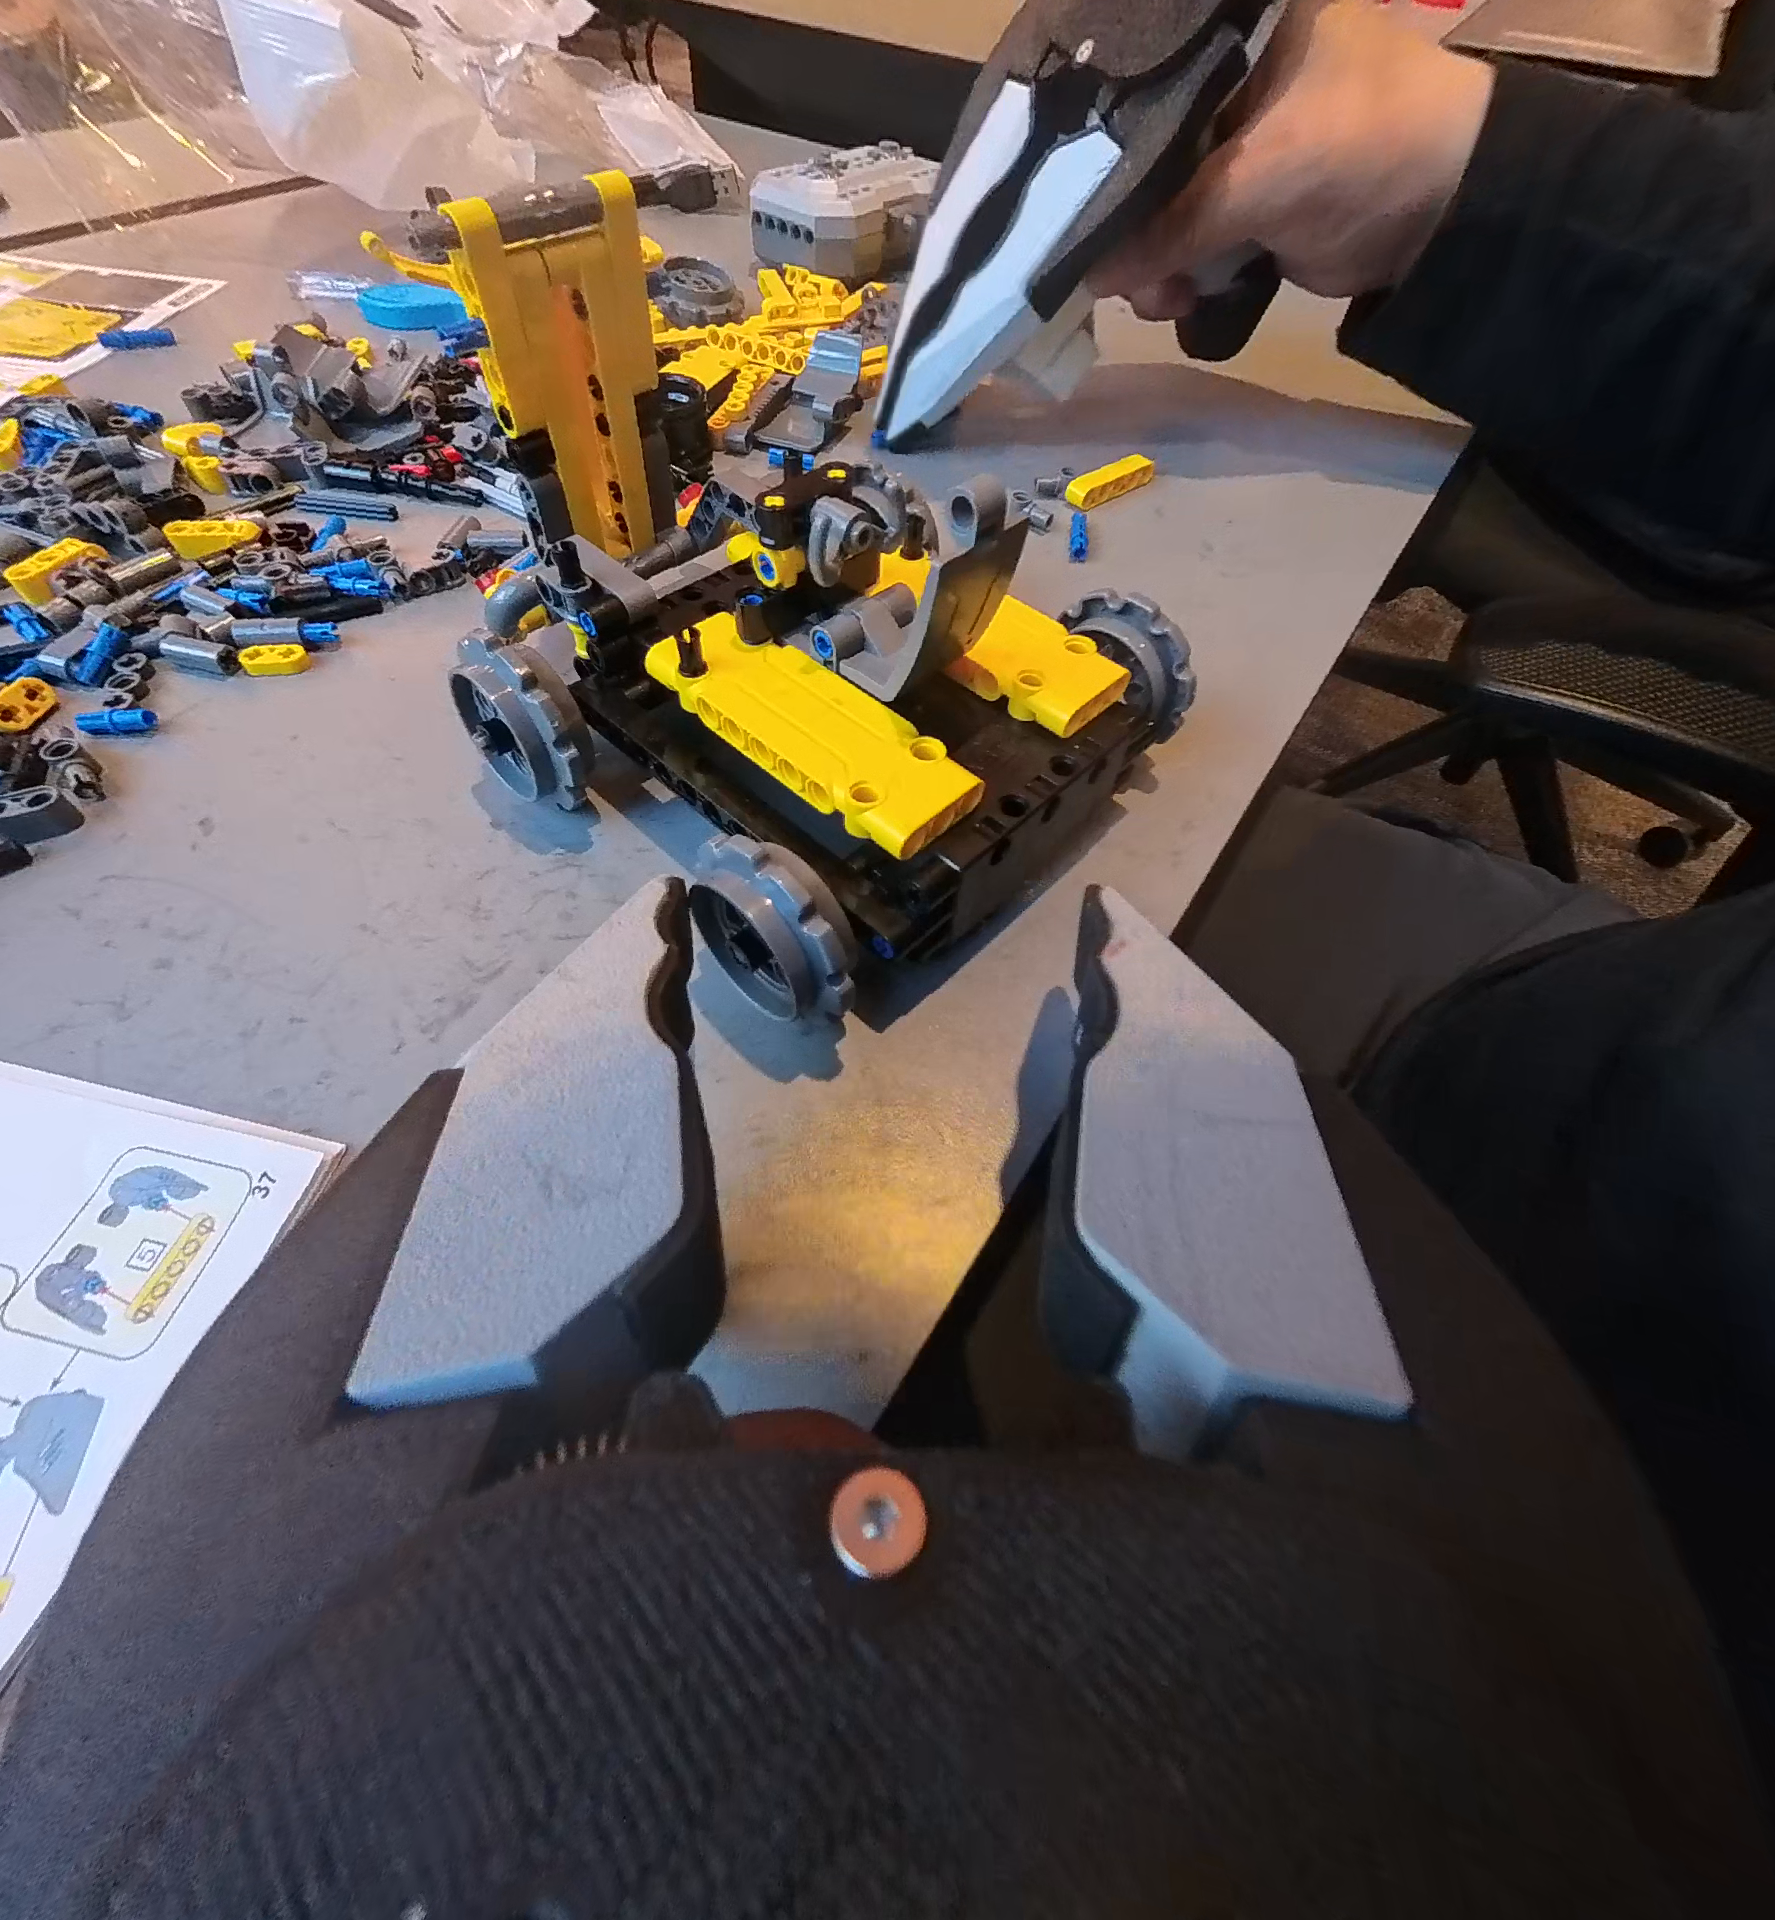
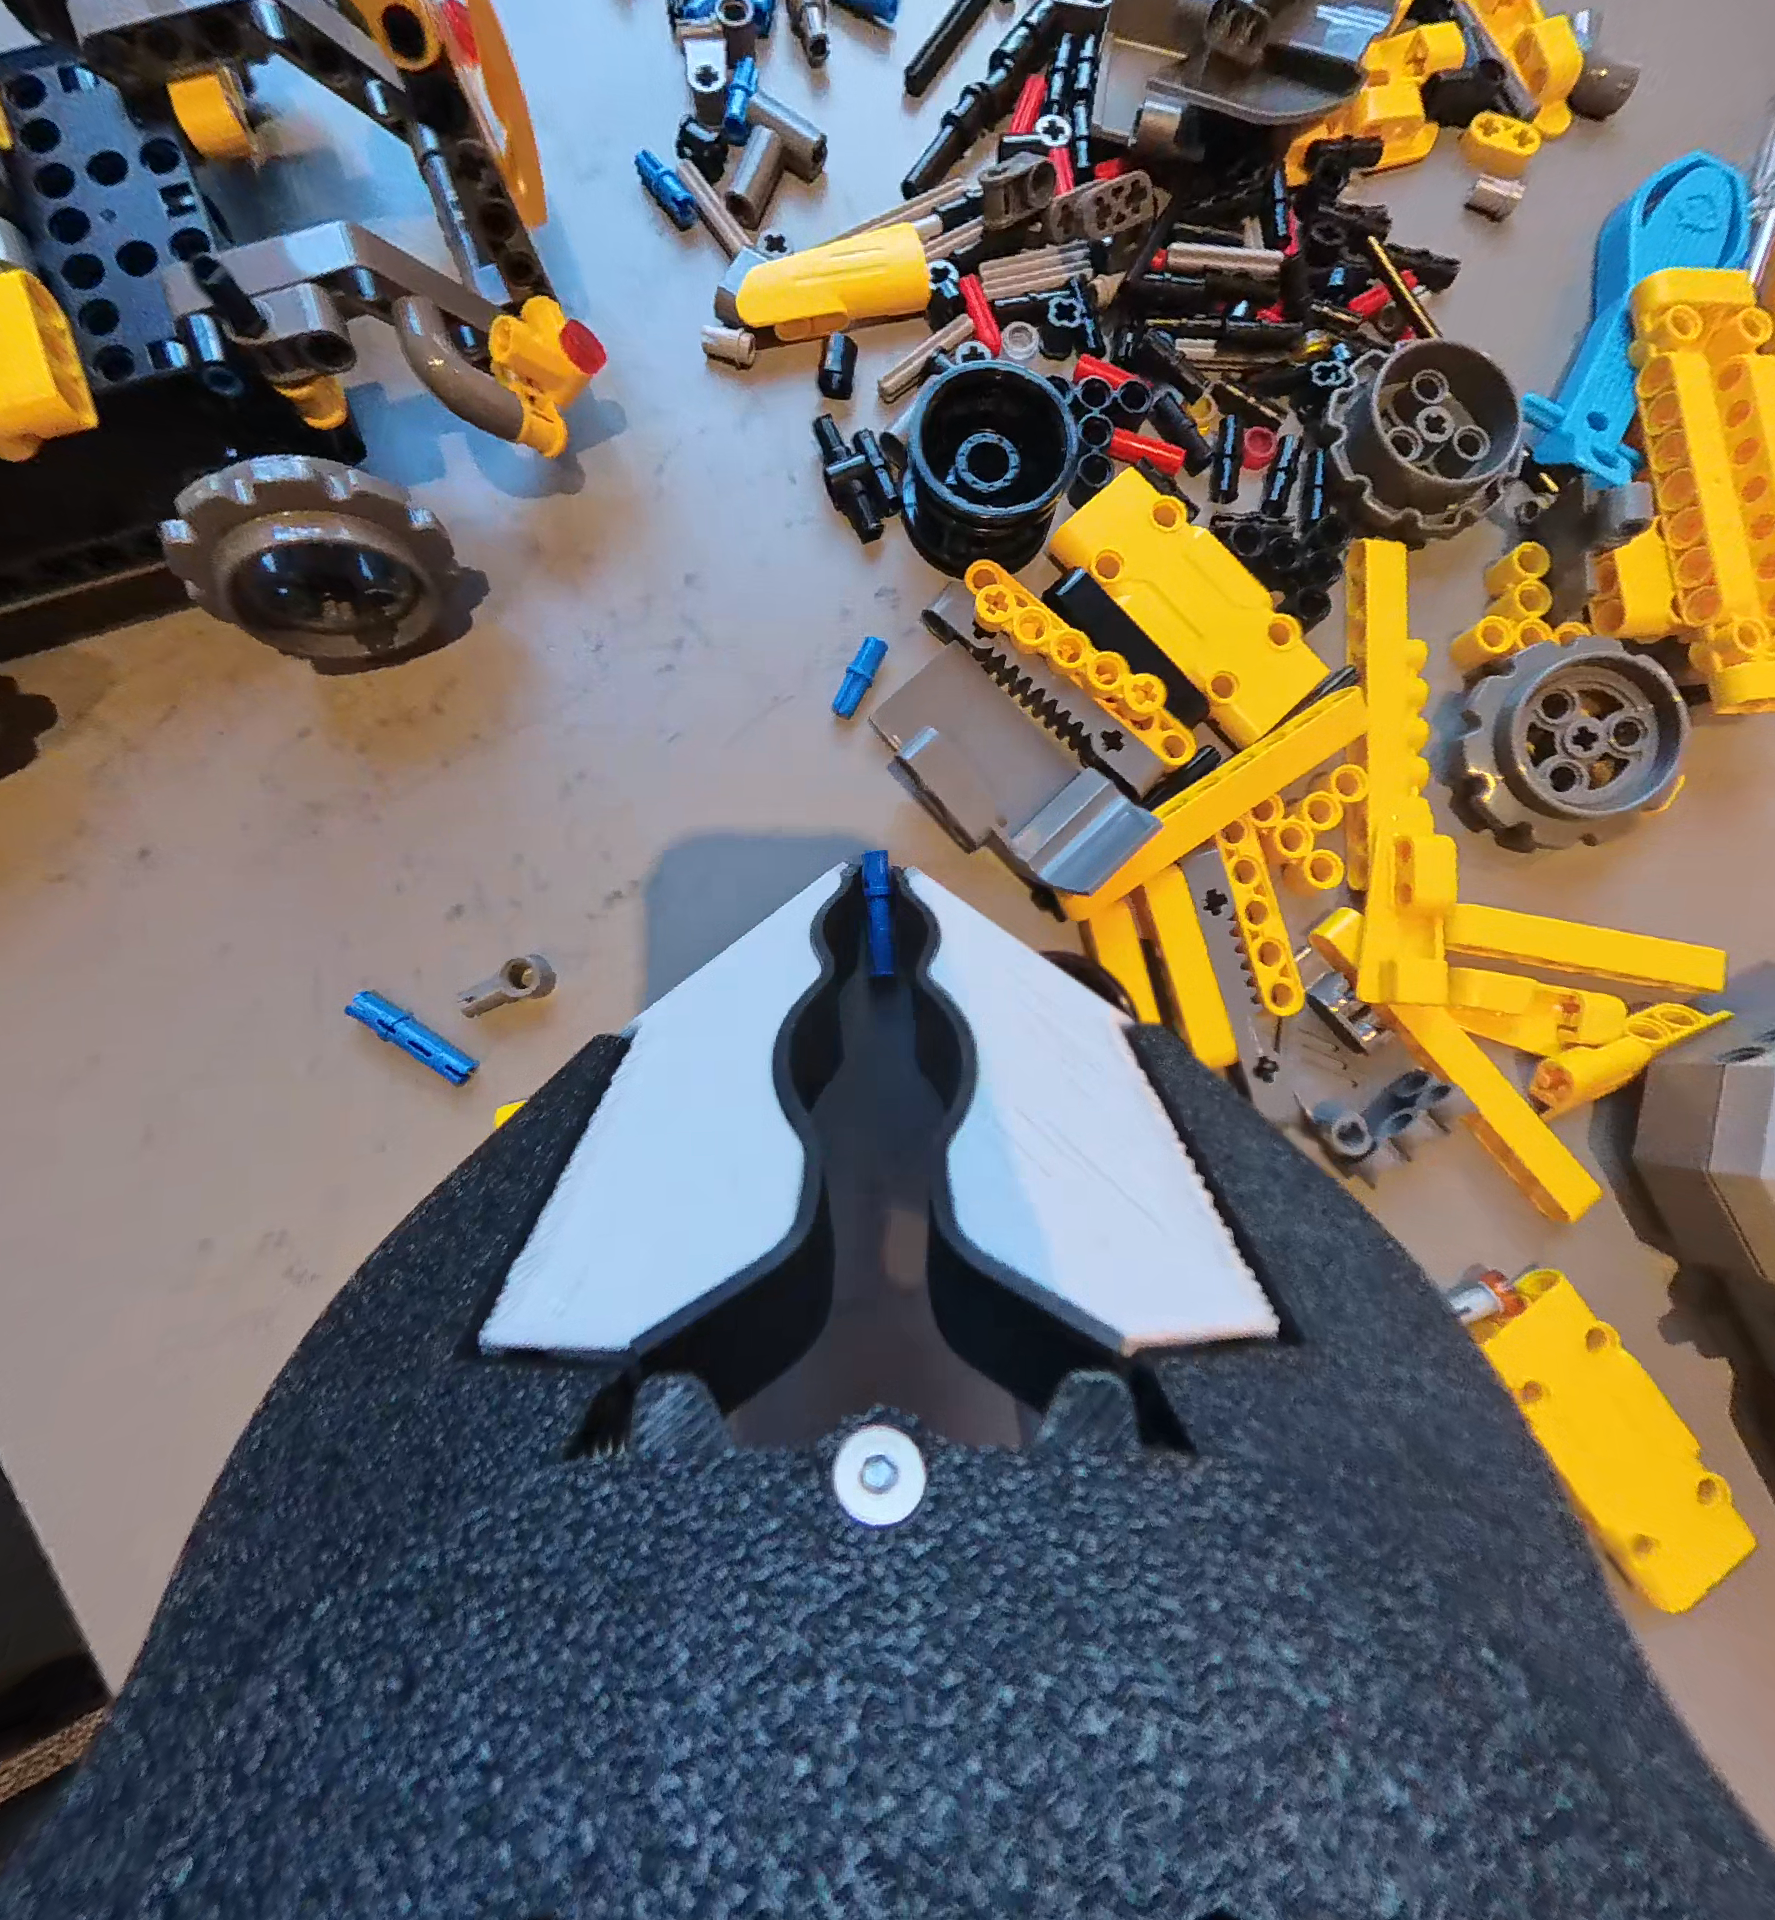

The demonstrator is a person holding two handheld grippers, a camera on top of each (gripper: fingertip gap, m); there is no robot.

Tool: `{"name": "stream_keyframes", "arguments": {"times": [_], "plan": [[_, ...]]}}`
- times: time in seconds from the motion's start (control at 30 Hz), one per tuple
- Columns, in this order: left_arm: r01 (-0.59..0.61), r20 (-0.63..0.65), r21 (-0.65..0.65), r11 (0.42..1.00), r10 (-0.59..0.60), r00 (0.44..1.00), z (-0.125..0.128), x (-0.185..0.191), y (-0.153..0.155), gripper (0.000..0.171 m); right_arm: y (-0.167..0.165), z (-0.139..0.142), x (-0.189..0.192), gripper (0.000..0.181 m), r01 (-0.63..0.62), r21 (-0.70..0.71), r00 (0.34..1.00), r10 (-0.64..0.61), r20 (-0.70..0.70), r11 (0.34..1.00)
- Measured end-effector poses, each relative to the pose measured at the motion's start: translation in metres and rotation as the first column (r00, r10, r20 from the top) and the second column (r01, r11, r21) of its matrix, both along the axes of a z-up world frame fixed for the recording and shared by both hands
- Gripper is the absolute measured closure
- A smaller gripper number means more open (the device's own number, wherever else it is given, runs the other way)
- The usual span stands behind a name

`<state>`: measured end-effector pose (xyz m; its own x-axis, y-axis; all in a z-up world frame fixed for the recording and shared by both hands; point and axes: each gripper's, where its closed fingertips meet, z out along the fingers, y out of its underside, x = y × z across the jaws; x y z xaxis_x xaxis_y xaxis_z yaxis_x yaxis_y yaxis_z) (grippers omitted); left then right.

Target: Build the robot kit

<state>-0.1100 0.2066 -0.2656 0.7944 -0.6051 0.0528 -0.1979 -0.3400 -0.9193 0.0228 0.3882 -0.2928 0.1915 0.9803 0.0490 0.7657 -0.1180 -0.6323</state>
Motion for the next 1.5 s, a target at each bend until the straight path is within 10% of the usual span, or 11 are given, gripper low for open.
{"name": "stream_keyframes", "arguments": {"times": [0.8,1.5], "plan": [[0.004,-0.005,0.004,1.000,-0.004,1.000,0.000,0.000,-0.001,0.099,-0.072,0.010,0.000,0.175,-0.165,-0.279,0.983,0.135,-0.123,0.946],[0.003,-0.002,0.004,1.000,-0.003,1.000,0.000,0.000,-0.001,0.100,-0.042,0.017,0.019,0.176,-0.062,-0.218,0.990,0.033,-0.136,0.974]]}}
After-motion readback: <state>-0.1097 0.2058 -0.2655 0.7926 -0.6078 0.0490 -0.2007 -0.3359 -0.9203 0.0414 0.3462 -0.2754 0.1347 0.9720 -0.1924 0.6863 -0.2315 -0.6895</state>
